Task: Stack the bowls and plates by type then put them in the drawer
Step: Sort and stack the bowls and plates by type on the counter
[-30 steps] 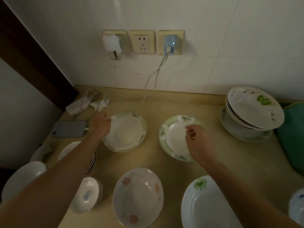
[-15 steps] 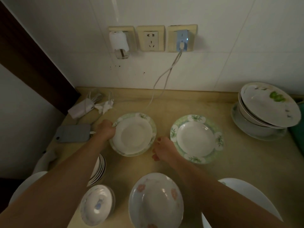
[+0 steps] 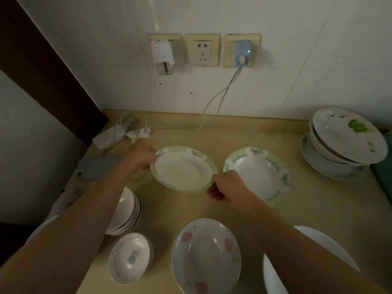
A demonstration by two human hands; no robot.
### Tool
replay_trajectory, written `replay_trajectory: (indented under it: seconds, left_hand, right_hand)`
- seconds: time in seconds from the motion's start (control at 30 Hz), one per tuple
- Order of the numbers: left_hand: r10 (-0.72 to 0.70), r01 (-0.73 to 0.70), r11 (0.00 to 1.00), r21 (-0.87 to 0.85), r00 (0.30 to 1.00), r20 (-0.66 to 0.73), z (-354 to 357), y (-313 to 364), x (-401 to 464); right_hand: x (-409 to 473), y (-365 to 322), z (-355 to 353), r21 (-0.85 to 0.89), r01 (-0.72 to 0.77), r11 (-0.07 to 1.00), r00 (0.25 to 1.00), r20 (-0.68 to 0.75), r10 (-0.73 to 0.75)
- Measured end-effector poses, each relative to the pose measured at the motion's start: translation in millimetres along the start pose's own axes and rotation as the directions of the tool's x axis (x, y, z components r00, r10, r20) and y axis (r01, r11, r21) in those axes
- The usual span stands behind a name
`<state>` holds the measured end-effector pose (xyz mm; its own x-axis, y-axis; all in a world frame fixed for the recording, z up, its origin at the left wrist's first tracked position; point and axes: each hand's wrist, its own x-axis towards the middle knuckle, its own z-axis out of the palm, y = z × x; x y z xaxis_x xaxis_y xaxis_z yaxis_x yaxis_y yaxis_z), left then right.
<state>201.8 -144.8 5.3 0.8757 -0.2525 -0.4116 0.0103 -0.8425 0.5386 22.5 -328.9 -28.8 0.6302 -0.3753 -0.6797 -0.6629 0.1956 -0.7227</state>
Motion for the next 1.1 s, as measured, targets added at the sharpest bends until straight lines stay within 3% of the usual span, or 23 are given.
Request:
replay_trajectory:
  seconds: [0.27, 0.43, 0.73, 1.1]
  left_hand:
    - [0.150, -0.133, 0.960, -0.247, 0.987, 0.050, 21, 45, -31]
    - [0.235, -0.193, 0.927, -0.323, 0.967, 0.096, 57, 72, -42]
    - [0.244, -0.194, 0.933, -0.302, 0.960, 0.139, 123, 107, -52]
    - [0.195, -0.181, 0.962, -0.203, 0.979, 0.052, 162, 115, -38]
  right_hand:
    - [-37, -5, -71, -0.109, 0.230, 0.967, 0.957, -0.155, -0.245]
    - [-50, 13, -120, -0.153, 0.289, 0.945, 0.920, -0.227, -0.319]
    - [-50, 50, -176, -0.167, 0.248, 0.954, 0.915, -0.282, -0.287]
    - [-16, 68, -186, -0.172, 0.166, 0.971, 0.916, -0.337, -0.216]
